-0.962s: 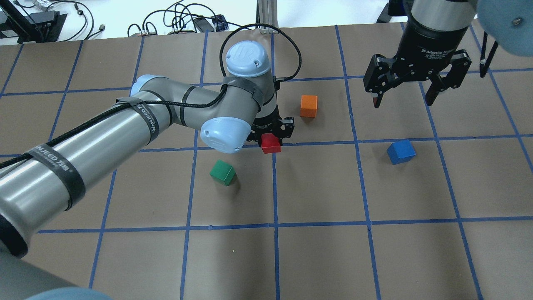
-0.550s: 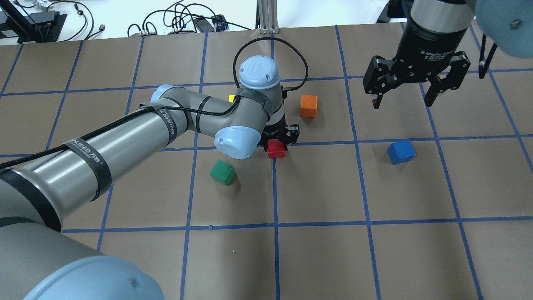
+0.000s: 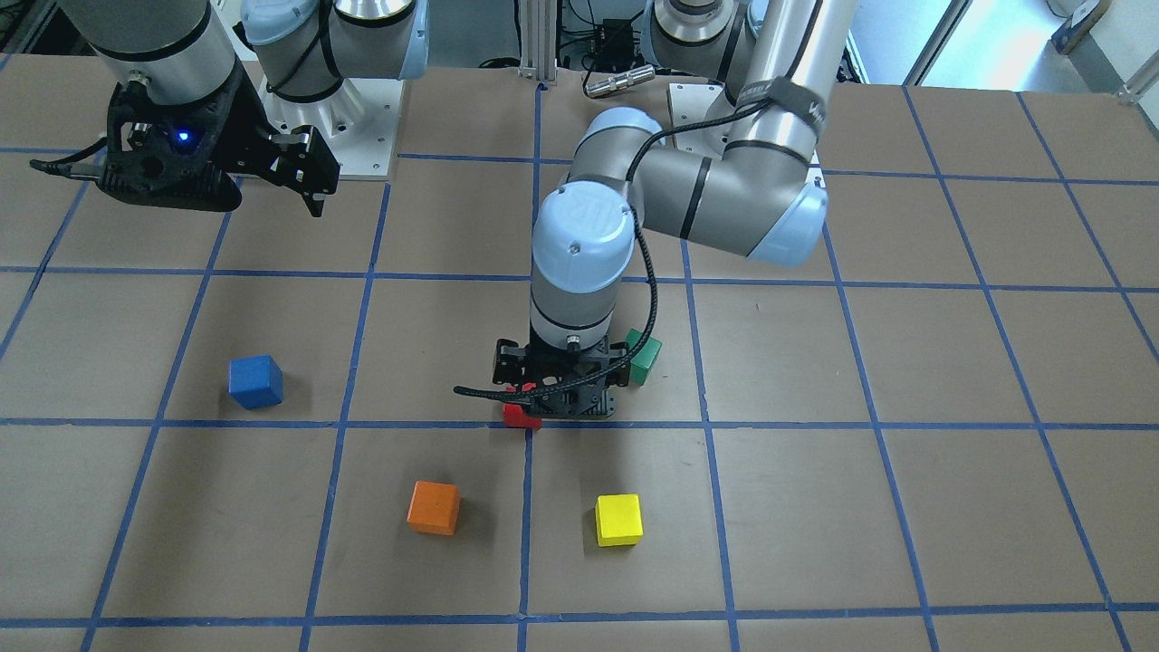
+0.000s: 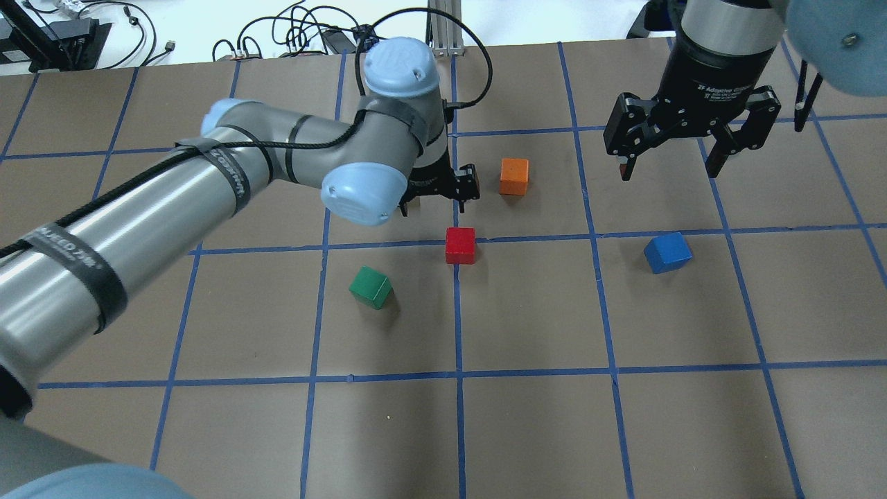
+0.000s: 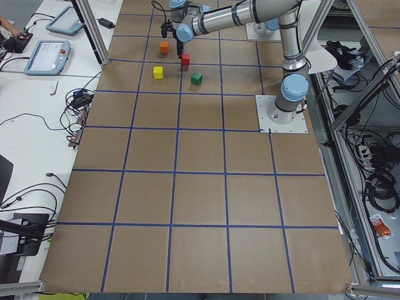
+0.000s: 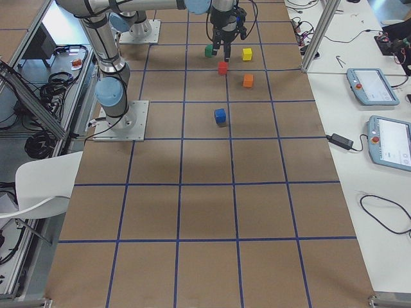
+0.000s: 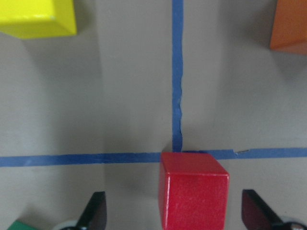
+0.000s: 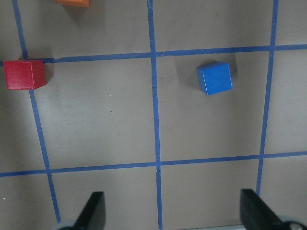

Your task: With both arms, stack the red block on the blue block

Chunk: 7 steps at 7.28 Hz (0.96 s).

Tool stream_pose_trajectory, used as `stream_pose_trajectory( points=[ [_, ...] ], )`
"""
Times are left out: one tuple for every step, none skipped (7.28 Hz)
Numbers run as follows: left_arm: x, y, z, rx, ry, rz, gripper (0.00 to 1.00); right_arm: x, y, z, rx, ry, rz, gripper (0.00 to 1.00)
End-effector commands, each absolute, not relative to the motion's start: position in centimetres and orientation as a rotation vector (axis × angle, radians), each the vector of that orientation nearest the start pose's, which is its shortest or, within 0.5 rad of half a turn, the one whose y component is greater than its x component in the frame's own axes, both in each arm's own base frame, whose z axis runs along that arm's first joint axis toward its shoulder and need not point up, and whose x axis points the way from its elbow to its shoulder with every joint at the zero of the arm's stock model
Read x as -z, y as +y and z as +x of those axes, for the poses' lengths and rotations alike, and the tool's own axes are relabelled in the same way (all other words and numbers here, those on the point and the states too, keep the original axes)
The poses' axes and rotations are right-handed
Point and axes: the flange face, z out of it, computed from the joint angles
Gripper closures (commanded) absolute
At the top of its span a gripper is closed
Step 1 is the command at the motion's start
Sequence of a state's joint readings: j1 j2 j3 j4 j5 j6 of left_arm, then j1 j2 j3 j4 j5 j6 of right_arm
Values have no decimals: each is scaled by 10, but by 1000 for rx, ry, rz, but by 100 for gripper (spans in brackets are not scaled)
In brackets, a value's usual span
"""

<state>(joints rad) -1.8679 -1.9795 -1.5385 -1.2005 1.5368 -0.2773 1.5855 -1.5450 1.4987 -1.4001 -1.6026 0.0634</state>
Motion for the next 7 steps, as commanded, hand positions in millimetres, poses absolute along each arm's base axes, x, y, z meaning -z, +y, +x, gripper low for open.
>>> stream_pose_trajectory(
  points=[
    [-442,-582,-214,-57,3160,169,0,-485,-495,137,-209,3170,84,0],
    [-486,-576,-164,36,3162,175,0,-470,-504,137,-258,3167,79,0],
    [-517,-548,-145,24,3155,256,0,-457,-513,138,-297,3154,84,0],
    [-533,-521,-133,-6,3158,231,0,-460,-525,144,-177,3155,64,0],
    [-523,-507,-127,-35,3166,206,0,-446,-539,144,-159,3158,50,0],
    [-508,-500,-132,22,3162,214,0,-434,-547,145,-178,3158,61,0],
    [-492,-508,-130,149,3150,205,0,-428,-565,147,-73,3158,58,0]
  ],
)
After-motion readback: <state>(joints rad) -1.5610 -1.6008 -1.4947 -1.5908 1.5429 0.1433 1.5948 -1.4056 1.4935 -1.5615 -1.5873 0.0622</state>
